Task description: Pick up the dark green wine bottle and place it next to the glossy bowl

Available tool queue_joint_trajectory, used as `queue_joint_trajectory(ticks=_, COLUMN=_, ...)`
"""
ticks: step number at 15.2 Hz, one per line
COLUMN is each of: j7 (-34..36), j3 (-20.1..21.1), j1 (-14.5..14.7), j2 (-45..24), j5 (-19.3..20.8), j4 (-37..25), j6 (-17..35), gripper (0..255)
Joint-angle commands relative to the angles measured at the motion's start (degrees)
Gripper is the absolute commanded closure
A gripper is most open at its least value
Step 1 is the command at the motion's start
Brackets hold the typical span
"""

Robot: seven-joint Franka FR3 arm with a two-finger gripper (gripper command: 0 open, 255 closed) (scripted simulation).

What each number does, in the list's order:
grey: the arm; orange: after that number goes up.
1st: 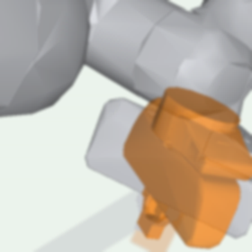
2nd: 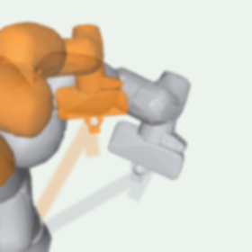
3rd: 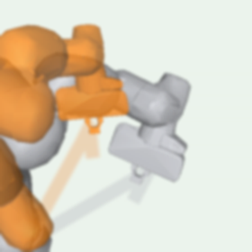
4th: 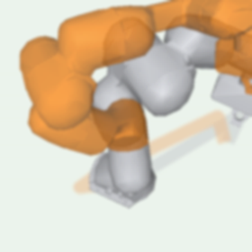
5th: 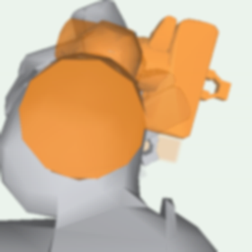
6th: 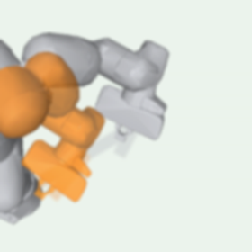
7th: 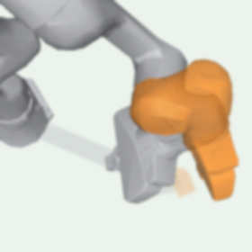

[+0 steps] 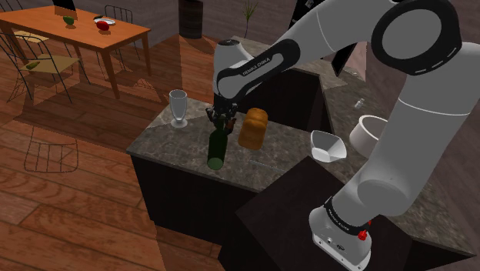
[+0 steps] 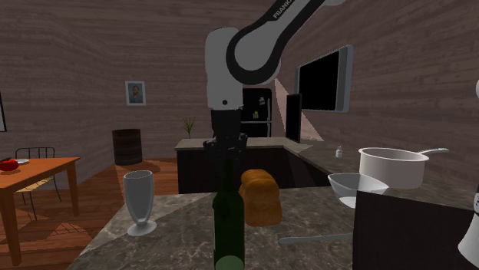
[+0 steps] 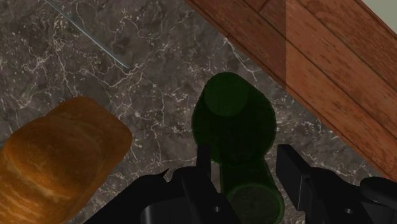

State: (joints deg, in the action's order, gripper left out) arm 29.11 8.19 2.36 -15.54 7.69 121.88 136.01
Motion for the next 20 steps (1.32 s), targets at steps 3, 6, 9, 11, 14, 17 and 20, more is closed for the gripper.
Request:
queue_joint_trajectory(ticks=3, j7=-0.26, j3=0.14, j1=-0.05, j2=1.04, j5=-0.35, j4=-0.23, j6=-1.34, gripper=255)
queue_joint_trajectory(ticks=6, j7=-0.67, j3=0.30, j1=-0.15, j2=2.56, j5=-0.83, j4=-0.76, j6=-3.35, gripper=255)
queue_joint_trajectory(ticks=9, j7=-1.06, j3=0.44, j1=-0.23, j2=4.00, j5=-1.29, j4=-1.39, j6=-5.39, gripper=255)
queue_joint_trajectory(ticks=11, j7=-1.31, j3=0.51, j1=-0.28, j2=4.92, j5=-1.58, j4=-1.87, j6=-6.76, gripper=255)
queue_joint_trajectory(ticks=14, j7=-1.66, j3=0.60, j1=-0.33, j2=6.21, j5=-1.98, j4=-2.69, j6=-8.84, gripper=255)
queue_joint_trajectory(ticks=17, j7=-1.98, j3=0.67, j1=-0.37, j2=7.41, j5=-2.34, j4=-3.62, j6=-10.94, gripper=255)
queue_joint_trajectory(ticks=20, j7=-2.29, j3=0.73, j1=-0.40, j2=8.51, j5=-2.67, j4=-4.67, j6=-13.06, gripper=255)
